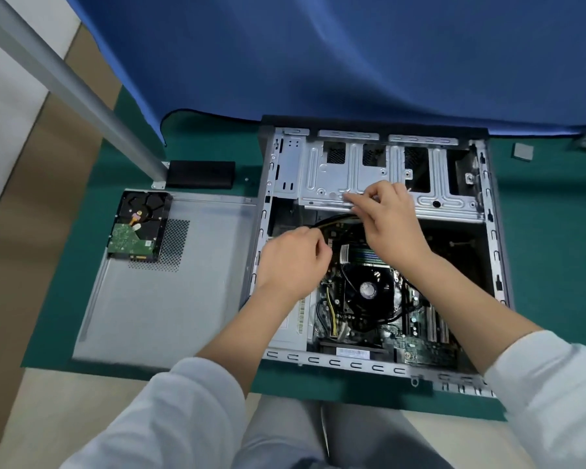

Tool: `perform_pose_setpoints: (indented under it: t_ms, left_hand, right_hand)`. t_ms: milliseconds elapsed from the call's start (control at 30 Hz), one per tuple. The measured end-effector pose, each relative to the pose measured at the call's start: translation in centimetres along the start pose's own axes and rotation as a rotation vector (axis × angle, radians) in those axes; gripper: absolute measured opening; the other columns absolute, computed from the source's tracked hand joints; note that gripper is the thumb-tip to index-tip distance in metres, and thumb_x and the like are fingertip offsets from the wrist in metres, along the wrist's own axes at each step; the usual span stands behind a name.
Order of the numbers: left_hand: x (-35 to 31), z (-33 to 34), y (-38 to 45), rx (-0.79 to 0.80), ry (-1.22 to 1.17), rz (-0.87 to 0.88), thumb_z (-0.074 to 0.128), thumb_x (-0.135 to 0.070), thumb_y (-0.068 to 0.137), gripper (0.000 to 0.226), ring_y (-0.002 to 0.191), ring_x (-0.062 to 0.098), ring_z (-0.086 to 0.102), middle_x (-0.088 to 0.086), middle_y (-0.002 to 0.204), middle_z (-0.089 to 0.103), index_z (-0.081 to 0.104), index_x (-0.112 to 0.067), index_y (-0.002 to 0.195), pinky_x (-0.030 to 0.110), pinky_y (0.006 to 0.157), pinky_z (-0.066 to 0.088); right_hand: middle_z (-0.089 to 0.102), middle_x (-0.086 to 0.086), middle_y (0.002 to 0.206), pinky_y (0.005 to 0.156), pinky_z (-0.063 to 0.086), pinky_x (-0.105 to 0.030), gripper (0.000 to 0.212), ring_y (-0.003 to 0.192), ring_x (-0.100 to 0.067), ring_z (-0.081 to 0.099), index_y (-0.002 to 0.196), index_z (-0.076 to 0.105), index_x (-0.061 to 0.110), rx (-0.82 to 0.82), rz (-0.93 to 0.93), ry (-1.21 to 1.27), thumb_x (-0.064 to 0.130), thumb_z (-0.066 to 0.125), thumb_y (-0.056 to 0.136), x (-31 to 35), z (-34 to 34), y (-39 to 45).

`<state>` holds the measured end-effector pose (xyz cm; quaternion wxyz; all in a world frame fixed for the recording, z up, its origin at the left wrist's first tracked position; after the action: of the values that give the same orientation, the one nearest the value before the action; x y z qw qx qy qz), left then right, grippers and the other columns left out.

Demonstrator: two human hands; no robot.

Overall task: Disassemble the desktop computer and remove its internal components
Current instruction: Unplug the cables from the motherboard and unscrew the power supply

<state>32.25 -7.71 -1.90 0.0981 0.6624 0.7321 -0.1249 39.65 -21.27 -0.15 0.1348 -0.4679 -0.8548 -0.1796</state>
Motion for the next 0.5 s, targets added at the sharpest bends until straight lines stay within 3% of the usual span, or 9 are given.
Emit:
perform_pose_setpoints:
  t_ms: [233,333,433,500]
  left_hand:
    - [0.1,0.1,0.0,0.014,0.018,-0.006,0.039,-0.032,0.090,0.027,0.065,0.015,0.054,-0.007,0.074,0.058,0.059,-0.022,0.076,0.026,0.052,0.034]
    - [-0.2,0.2,0.0,0.041,0.054,0.052,0.036,-0.035,0.093,0.031,0.072,0.014,0.058,-0.008,0.080,0.061,0.063,-0.024,0.085,0.026,0.054,0.033]
    - [-0.4,1.2,0.8,0.196,0.145,0.039,0.030,-0.049,0.097,0.041,0.088,0.019,0.061,-0.004,0.097,0.065,0.063,-0.025,0.103,0.029,0.062,0.034]
    - [-1.4,2.4,1.5,0.327,0.264,0.022,0.027,-0.058,0.095,0.051,0.096,0.025,0.060,0.003,0.106,0.063,0.057,-0.020,0.112,0.032,0.065,0.033]
  right_hand:
    - [0.055,-0.011,0.109,0.085,0.032,-0.041,0.031,0.101,-0.036,0.043,0.125,0.063,0.016,0.019,-0.004,-0.010,0.014,0.052,0.096,-0.3,-0.1,-0.5]
    - [0.055,-0.005,0.109,0.093,0.031,-0.035,0.029,0.107,-0.026,0.040,0.118,0.065,0.015,-0.042,0.039,0.113,0.008,0.052,0.093,-1.3,-1.5,-2.4]
    - [0.051,0.004,0.097,0.092,0.030,-0.015,0.030,0.101,-0.014,0.041,0.108,0.068,0.016,-0.036,0.131,0.279,0.000,0.050,0.090,-3.1,-2.2,-5.2]
    - [0.049,0.004,0.098,0.090,0.026,-0.010,0.028,0.104,-0.014,0.040,0.108,0.068,0.015,0.015,0.266,0.239,0.002,0.051,0.090,-4.6,-1.6,-6.7]
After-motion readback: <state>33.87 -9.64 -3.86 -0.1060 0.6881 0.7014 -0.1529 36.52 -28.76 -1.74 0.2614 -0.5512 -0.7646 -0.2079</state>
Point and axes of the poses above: each hand's wrist, its own y-axis towards the middle knuckle, its own z-axis out of the palm, x = y × z, the point moved 5 cm from there along y, towards the middle knuckle
